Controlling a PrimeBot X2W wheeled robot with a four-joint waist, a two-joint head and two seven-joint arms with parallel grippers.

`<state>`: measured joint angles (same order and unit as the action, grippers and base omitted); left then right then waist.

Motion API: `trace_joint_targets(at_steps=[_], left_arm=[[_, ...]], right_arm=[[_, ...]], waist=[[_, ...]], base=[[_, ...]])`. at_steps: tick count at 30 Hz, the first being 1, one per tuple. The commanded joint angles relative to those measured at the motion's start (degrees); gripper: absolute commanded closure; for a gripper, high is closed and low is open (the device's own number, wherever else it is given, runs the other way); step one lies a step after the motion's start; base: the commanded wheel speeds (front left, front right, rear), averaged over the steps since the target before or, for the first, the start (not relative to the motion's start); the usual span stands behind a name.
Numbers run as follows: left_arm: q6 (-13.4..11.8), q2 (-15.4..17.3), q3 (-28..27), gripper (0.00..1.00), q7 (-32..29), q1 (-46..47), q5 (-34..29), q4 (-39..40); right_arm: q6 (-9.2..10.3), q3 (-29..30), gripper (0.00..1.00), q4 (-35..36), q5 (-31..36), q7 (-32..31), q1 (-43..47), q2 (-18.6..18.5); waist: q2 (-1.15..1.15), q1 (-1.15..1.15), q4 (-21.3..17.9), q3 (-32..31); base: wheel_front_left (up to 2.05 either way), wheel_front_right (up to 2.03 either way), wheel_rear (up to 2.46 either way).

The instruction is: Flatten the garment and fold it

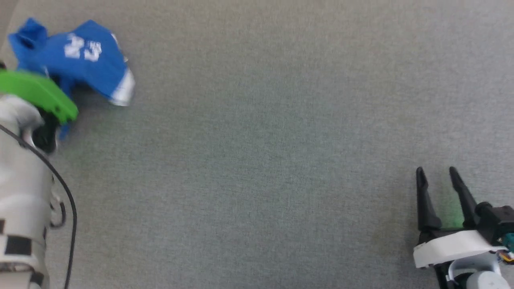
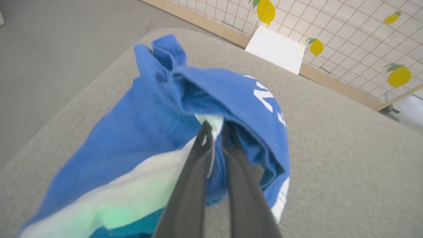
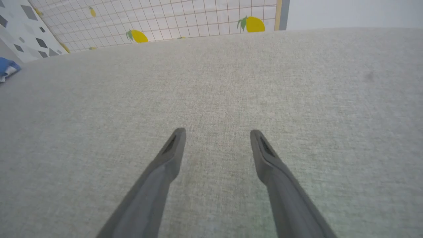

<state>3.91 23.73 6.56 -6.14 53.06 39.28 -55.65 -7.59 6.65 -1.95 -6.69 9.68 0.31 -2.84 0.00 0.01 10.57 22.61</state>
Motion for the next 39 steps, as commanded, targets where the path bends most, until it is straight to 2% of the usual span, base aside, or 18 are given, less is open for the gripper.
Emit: trace_joint_targets(at_steps=[1,6,12,16,19,25,29,32,33,34,39], left_arm=[[0.97,0.79,0.22,1.00,2.21,3.07,-0.81,1.64],[3.25,0.54,2.42,1.00,3.85,9.09,0.18,7.71],[3.55,-3.63,7.94,1.00,-2.70,10.54,8.11,19.09],[3.56,-6.42,12.27,1.00,-6.52,5.07,12.21,25.55],[3.31,-8.19,16.77,1.00,-8.01,-1.78,10.87,27.48],[2.52,-11.34,24.54,1.00,-10.17,-15.90,8.99,26.17],[2.01,-11.22,29.95,1.00,-14.24,-23.17,7.22,23.60],[1.44,-11.82,30.39,1.00,-16.01,-25.87,8.64,23.22],[1.37,-12.29,29.47,0.82,-15.85,-26.42,10.01,23.89],[1.31,-12.64,28.45,0.00,-15.40,-26.68,11.20,24.76],[-0.40,-12.15,22.56,0.00,-12.72,-27.44,15.76,32.34]], right_arm=[[0.10,-0.70,0.00,-1.00,-0.82,0.87,0.01,-0.04],[0.10,-2.59,0.00,-5.14,-3.41,2.84,-0.11,-0.04],[0.10,-4.04,0.00,-9.62,-6.09,4.51,0.17,-0.04],[0.10,-3.97,0.00,-11.55,-7.08,5.02,0.72,-0.04],[0.10,-3.83,0.00,-12.61,-7.45,5.19,1.52,-0.04],[0.10,-3.73,0.00,-13.05,-8.04,5.29,2.38,-0.04],[0.10,-3.53,0.00,-12.74,-8.27,5.30,3.00,-0.04],[0.10,-3.22,0.00,-12.76,-8.43,5.30,3.60,-0.04],[0.10,-3.21,0.00,-12.88,-8.50,5.30,3.81,-0.04],[0.10,-3.18,0.00,-13.01,-8.56,5.30,3.96,-0.04],[0.10,-3.39,0.00,-13.50,-9.06,5.31,4.74,-0.04]], waist=[[0.00,-0.01,-0.50,-3.74],[0.00,-0.01,-2.74,-9.33],[0.00,-0.01,-6.26,-14.71],[0.00,-0.01,-8.38,-17.17],[0.00,-0.01,-9.95,-18.24],[0.00,-0.01,-13.02,-18.39],[0.00,-0.01,-13.95,-18.46],[0.00,-0.01,-13.65,-18.99],[0.00,-0.01,-13.37,-19.35],[0.00,-0.01,-13.07,-19.73],[0.00,-0.01,-10.62,-21.69]], base=[[0.00,0.00,0.00],[0.00,0.00,0.00],[0.00,0.00,0.00],[0.00,0.00,0.00],[0.00,0.00,0.00],[0.00,0.00,0.00],[0.00,0.00,0.00],[0.00,0.00,0.00],[0.00,0.00,0.00],[0.00,0.00,0.00],[0.00,0.00,0.00]])
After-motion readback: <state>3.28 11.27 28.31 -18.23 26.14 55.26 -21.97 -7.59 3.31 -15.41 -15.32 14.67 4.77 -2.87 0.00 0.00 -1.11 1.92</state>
